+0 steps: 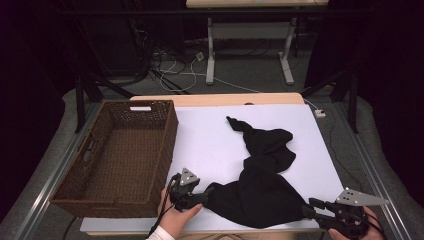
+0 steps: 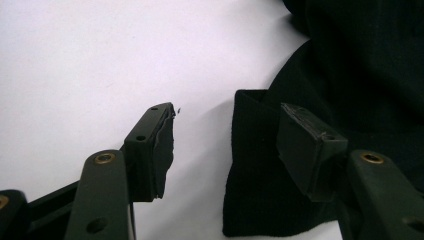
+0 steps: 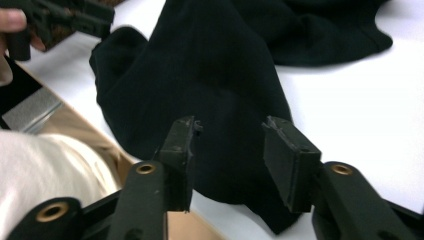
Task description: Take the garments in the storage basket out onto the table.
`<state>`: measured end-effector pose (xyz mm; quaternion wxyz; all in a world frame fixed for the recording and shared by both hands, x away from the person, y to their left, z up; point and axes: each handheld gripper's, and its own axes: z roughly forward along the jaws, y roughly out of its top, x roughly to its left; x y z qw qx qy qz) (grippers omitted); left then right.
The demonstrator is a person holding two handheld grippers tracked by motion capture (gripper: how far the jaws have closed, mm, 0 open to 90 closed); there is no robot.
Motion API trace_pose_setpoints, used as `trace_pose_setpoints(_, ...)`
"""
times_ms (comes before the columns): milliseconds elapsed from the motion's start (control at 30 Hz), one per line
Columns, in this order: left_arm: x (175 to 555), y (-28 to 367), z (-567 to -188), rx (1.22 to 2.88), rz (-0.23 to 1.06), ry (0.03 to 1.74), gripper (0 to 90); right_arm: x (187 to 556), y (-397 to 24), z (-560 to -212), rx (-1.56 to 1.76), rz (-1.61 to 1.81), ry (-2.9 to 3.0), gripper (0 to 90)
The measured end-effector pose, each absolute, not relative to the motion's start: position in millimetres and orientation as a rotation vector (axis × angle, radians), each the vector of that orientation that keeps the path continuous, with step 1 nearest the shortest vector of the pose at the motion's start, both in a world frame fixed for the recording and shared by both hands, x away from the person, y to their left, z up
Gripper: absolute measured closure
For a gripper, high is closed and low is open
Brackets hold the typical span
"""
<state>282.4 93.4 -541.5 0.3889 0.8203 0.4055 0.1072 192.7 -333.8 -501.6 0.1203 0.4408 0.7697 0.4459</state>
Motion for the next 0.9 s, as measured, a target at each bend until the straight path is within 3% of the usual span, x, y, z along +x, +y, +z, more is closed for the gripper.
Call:
trace_pose_setpoints(333,293,83,-551,2.104,0.237,1.054,41.6,237,-319,-531,1.293,1.210,2.176,50.8)
trace_pose_setpoints(500,293,79,-554,2.129,0.204,1.038,51.1,252,-317,-545,1.309,1.140,2.191,49.8)
trace_pose_setpoints(633,291,75,-554,2.141,0.198,1.045,60.8,253,-315,-547,1.356,1.141,2.209,57.8)
trace_pose_setpoints(900,288,70,-555,2.149,0.133,1.085,79.4,248,-303,-548,1.432,1.015,2.224,82.2)
